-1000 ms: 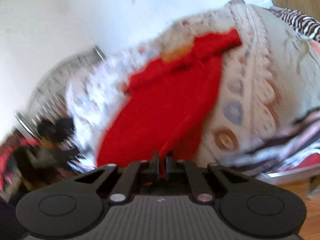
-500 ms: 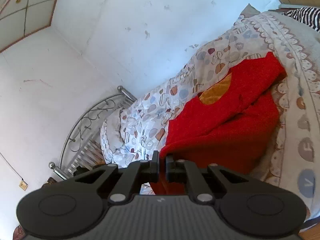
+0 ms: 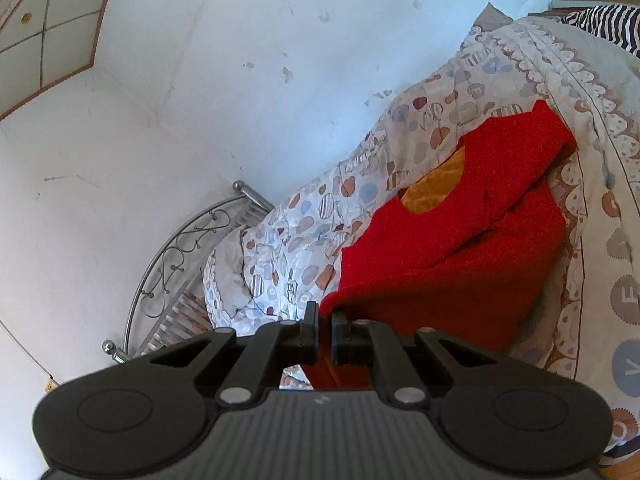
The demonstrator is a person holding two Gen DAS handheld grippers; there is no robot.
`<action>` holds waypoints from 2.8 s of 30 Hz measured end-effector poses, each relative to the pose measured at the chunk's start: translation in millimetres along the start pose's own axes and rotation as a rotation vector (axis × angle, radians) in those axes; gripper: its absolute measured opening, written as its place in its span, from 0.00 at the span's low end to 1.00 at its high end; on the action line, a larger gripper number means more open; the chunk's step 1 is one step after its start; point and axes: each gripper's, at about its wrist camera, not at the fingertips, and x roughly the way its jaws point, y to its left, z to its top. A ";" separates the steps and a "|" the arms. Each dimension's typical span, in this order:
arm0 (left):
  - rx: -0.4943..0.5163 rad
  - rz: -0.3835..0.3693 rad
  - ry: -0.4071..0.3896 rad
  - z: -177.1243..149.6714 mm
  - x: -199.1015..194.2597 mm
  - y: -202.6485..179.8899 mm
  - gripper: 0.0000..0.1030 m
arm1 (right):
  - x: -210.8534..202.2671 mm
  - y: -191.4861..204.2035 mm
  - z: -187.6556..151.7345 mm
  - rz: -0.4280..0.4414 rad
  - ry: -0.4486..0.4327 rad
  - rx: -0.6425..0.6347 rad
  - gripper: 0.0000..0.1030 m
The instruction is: Fold small clothes
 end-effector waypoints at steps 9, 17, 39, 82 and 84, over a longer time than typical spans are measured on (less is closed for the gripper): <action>0.028 0.116 0.069 -17.5 18.0 8.0 0.52 | -4.3 0.8 5.0 0.014 -0.031 0.015 0.07; 0.006 0.198 0.106 -50.5 12.1 37.8 0.26 | -21.8 -7.6 3.5 -0.008 -0.039 0.024 0.07; -0.123 0.091 -0.024 -0.7 -12.9 107.6 0.07 | -37.3 -81.0 -18.2 -0.293 0.043 0.016 0.33; -0.146 0.087 -0.010 1.5 -20.4 118.5 0.07 | -59.6 -14.6 -33.0 -0.321 -0.106 -0.774 0.05; -0.145 0.089 -0.015 0.8 -22.6 121.2 0.07 | -62.6 -13.3 -32.3 -0.317 -0.144 -0.753 0.05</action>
